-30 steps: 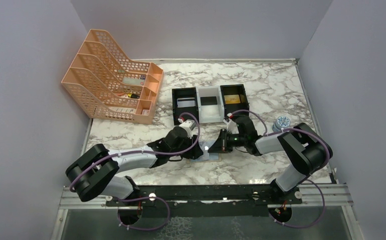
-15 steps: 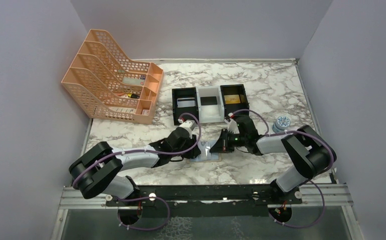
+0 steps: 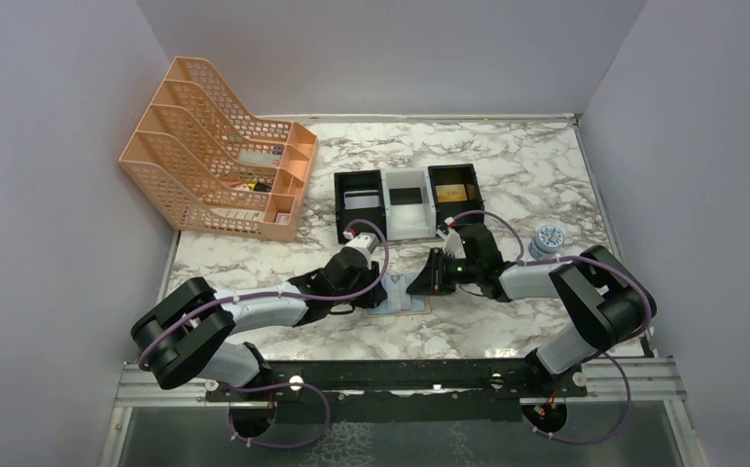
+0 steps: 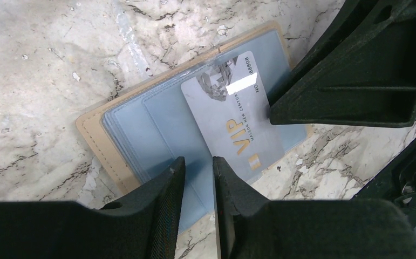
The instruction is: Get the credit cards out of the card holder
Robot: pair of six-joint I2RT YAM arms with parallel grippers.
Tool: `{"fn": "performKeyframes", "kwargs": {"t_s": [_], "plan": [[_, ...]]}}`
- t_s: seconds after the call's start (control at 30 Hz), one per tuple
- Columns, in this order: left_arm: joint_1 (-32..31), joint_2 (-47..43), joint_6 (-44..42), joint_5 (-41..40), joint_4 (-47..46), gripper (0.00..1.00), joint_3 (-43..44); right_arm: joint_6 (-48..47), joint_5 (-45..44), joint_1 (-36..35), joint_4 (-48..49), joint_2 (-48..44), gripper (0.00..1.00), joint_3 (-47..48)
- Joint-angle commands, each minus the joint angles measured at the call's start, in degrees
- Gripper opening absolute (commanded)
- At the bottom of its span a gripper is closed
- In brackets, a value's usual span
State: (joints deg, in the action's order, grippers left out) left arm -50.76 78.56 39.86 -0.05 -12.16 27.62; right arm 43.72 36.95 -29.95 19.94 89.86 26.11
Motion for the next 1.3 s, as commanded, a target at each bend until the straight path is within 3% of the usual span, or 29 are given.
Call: {"fn": "performKeyframes", "kwargs": {"t_s": [0.0, 0.4, 0.83, 1.27], "plan": [[-0.2, -0.3, -1.2, -1.0, 2.5, 0.29, -0.4, 0.9, 1.5, -0.3, 4.2, 1.5, 0.2, 0.3], [-0.2, -0.9, -1.6, -0.8, 2.3, 0.28, -0.7, 2.8, 1.8, -0.3, 8.1, 5.2, 0.22, 0.0], [-0.2, 0.7, -2.0, -0.8, 3.4, 0.27, 0.1, 2.1, 2.4, -0.3, 8.9, 2.8, 0.04, -1.5], [-0.2, 0.6, -1.6, -2.1, 3.7, 0.26, -0.2, 0.4, -3.1, -0.3, 4.3, -1.1, 0.01, -2.7]]}}
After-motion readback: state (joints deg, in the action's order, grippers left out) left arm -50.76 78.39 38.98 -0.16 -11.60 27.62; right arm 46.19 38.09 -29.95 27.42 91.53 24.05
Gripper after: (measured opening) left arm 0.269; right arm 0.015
